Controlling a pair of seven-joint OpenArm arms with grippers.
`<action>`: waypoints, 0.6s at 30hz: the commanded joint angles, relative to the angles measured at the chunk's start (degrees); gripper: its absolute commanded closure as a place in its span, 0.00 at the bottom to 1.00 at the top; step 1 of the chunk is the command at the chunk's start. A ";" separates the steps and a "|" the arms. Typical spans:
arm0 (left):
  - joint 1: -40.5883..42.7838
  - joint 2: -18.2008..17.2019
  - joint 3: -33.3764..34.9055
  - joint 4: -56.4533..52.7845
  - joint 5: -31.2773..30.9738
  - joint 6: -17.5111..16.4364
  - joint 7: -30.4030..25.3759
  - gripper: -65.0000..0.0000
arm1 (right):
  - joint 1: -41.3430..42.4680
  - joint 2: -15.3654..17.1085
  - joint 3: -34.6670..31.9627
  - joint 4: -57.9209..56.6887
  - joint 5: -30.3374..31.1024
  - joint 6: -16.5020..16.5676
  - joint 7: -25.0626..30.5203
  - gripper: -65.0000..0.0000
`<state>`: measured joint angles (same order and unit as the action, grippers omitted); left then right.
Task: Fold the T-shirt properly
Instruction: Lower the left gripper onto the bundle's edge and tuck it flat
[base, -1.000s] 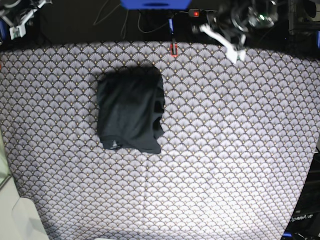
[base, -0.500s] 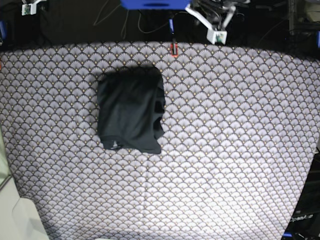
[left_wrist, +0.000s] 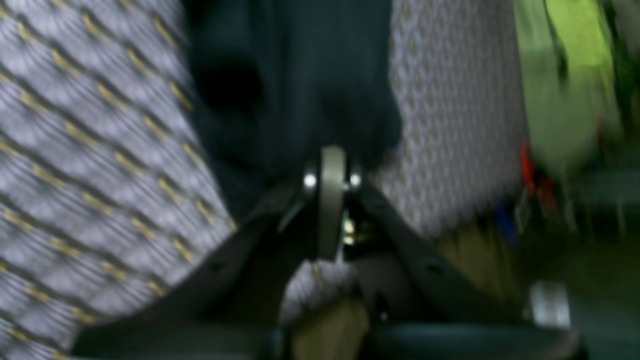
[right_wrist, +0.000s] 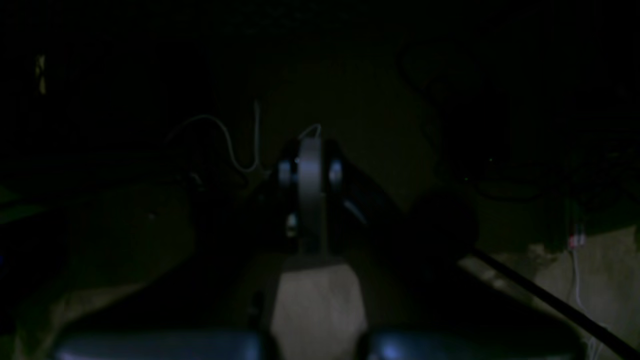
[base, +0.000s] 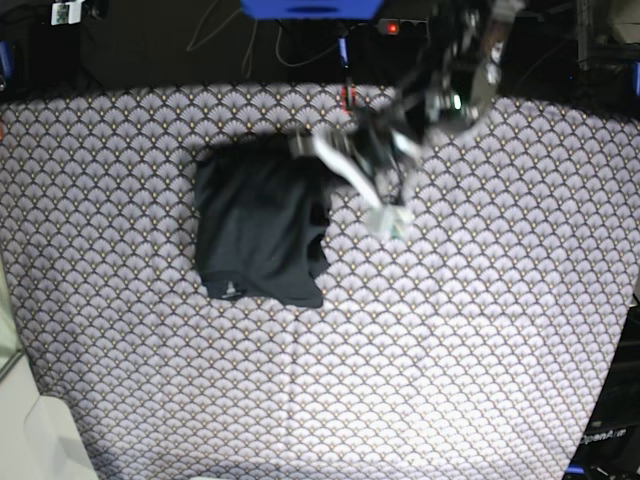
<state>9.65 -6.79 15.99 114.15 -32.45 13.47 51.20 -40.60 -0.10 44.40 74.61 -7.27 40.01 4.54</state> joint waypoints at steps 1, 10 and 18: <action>-1.87 0.24 -0.12 0.89 -1.18 -0.42 1.24 1.00 | -0.85 0.32 0.48 0.69 0.72 -0.01 1.49 1.00; -17.69 3.31 -0.03 -5.44 -1.88 -0.24 3.61 1.00 | -0.41 0.67 0.48 0.60 -2.62 -0.01 1.49 1.00; -30.35 7.18 8.23 -28.48 -0.12 -0.33 -2.80 1.00 | -0.41 0.76 0.48 0.60 -2.89 -0.01 1.57 1.00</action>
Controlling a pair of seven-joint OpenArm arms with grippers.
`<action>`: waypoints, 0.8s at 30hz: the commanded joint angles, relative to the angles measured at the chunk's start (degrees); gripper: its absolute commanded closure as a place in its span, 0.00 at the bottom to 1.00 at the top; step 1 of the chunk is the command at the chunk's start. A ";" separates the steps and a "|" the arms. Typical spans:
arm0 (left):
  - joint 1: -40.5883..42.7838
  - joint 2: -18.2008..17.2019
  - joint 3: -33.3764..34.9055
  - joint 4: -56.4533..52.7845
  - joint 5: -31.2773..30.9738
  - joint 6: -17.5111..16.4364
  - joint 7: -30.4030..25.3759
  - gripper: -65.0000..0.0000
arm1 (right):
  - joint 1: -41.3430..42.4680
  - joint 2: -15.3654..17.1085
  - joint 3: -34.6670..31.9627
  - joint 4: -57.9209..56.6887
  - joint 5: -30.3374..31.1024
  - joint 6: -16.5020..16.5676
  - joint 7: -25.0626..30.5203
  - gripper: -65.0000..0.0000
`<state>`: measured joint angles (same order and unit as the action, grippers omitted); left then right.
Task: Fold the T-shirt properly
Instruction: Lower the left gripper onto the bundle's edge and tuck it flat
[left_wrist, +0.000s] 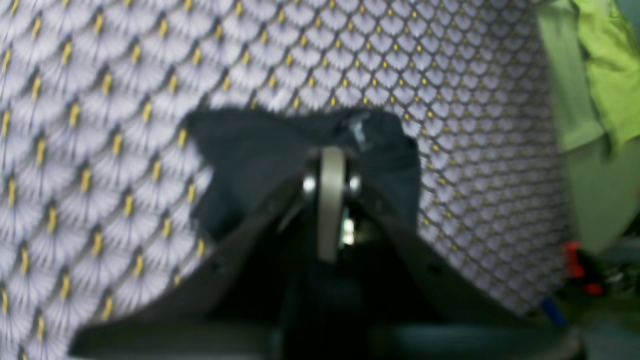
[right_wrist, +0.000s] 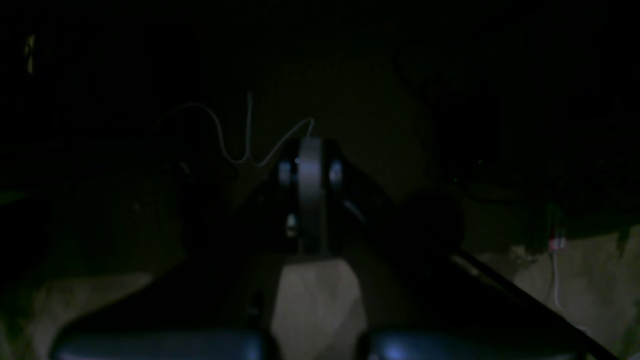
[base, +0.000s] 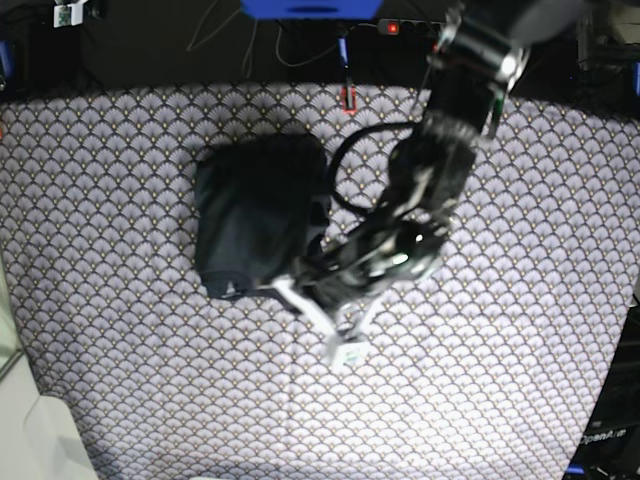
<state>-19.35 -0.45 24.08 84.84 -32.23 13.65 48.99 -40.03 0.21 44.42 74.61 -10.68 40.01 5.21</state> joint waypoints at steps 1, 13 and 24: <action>-2.05 0.84 1.73 -1.01 -0.17 -0.51 -2.27 1.00 | -0.98 0.45 0.45 0.69 0.52 -0.01 0.90 1.00; -4.69 0.84 8.85 -16.31 -0.17 -0.51 -8.86 1.00 | 1.22 0.19 1.95 0.69 -2.03 -0.01 0.81 1.00; -4.69 2.95 14.83 -31.26 3.96 -0.59 -19.76 1.00 | 2.36 0.19 2.13 0.60 -3.08 -0.01 0.55 1.00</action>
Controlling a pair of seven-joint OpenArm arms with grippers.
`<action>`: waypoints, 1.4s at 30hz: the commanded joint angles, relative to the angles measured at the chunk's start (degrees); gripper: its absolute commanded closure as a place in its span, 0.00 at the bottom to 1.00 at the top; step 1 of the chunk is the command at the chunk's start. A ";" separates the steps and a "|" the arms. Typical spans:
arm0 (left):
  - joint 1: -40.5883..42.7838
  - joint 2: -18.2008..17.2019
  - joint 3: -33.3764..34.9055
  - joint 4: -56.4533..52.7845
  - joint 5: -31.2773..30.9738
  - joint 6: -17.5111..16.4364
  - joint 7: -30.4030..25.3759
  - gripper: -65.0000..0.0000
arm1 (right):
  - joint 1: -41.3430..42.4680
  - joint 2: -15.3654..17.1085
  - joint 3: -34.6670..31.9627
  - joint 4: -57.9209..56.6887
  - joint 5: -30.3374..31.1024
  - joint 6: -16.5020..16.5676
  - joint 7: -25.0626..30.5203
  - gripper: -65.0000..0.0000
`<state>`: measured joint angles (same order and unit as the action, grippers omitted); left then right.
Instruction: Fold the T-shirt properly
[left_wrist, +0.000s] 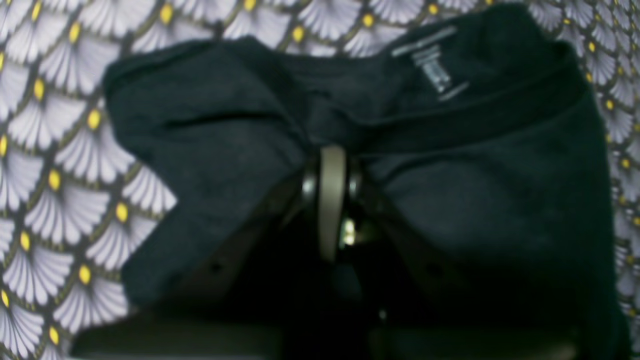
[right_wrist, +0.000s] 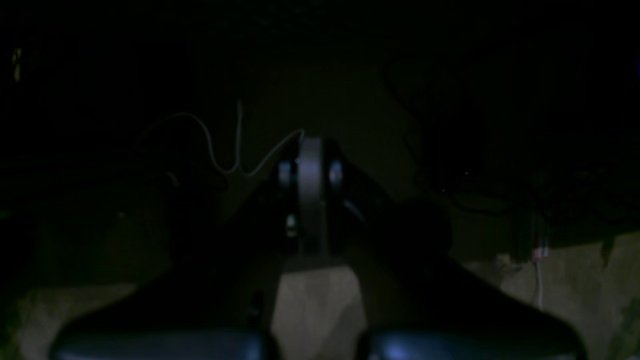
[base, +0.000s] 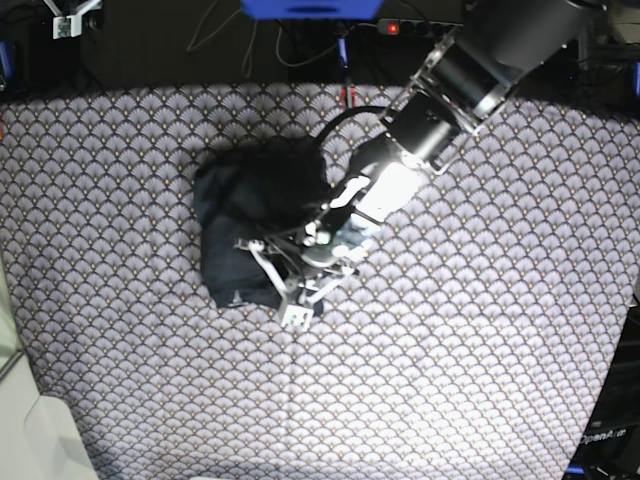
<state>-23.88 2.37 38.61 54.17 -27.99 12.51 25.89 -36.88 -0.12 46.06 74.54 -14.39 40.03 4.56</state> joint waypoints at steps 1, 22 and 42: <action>-0.17 0.13 1.08 -0.85 -0.54 0.54 2.55 1.00 | -0.79 0.52 0.49 0.67 0.63 -0.03 1.20 1.00; 11.70 -20.96 -15.89 51.54 -17.68 6.61 22.42 1.00 | -0.70 -0.19 0.49 0.67 0.81 -0.03 1.46 1.00; 56.10 -40.66 -36.90 61.74 -23.75 6.34 21.98 1.00 | 0.44 -0.36 0.49 0.31 0.99 -0.03 1.20 1.00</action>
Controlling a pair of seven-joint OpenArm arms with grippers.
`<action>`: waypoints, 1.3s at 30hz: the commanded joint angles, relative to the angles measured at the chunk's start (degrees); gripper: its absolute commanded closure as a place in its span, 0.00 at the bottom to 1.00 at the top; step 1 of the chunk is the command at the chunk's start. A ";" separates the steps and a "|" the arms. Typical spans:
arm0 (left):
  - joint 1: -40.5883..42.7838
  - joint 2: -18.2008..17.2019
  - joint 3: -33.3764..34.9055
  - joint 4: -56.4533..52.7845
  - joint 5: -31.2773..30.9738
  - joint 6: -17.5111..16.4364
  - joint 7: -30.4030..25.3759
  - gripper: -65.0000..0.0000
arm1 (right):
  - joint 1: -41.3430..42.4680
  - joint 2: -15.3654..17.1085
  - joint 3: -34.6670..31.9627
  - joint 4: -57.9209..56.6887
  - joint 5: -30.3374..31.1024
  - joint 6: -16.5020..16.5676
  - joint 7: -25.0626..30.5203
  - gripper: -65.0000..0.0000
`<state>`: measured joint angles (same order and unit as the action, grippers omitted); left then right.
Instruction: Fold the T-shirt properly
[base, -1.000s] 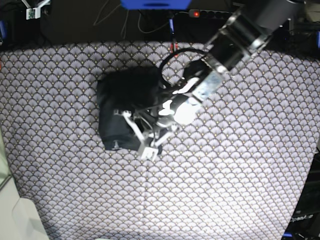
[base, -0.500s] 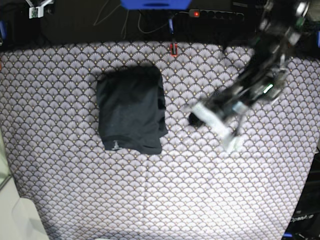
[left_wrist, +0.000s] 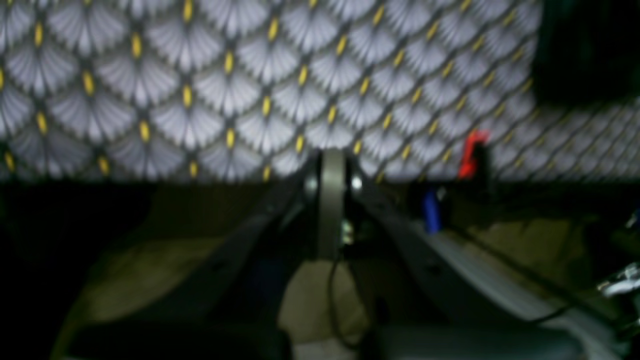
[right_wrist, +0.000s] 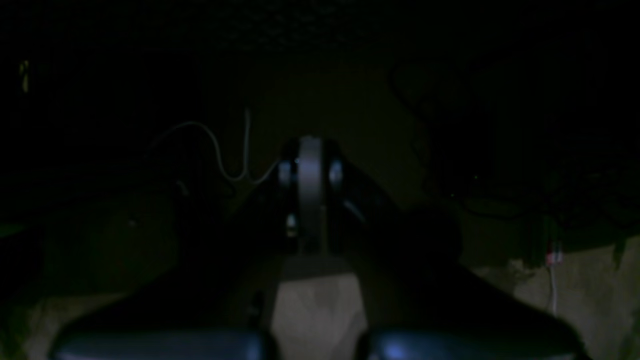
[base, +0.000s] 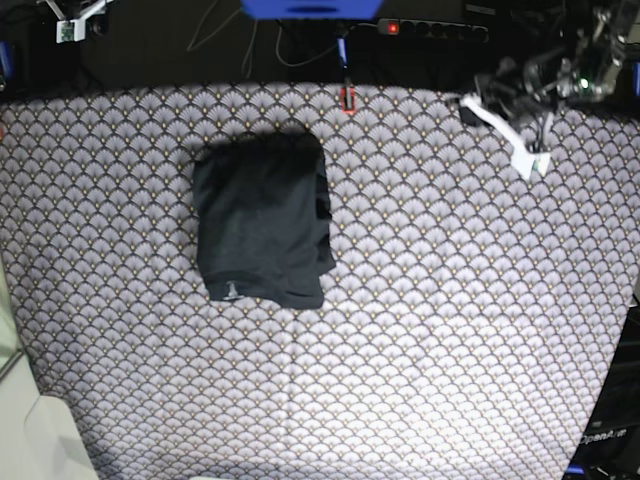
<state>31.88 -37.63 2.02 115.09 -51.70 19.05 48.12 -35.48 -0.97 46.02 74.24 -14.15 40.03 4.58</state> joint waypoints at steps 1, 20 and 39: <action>1.75 -0.40 -0.31 0.74 1.81 -0.19 -0.25 1.00 | -0.95 0.49 0.53 0.62 0.75 -0.03 1.18 1.00; 5.35 13.93 9.01 -35.83 30.21 -12.94 -22.23 1.00 | -0.95 -3.20 2.99 -4.13 0.39 -0.03 1.62 1.00; -20.85 27.47 9.01 -110.65 30.30 -31.49 -61.70 1.00 | 8.19 3.21 2.99 -39.29 -9.45 -0.03 10.59 1.00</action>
<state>10.20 -9.76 11.07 4.12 -21.47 -12.29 -14.02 -26.39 2.46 48.84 34.11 -24.01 39.33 14.46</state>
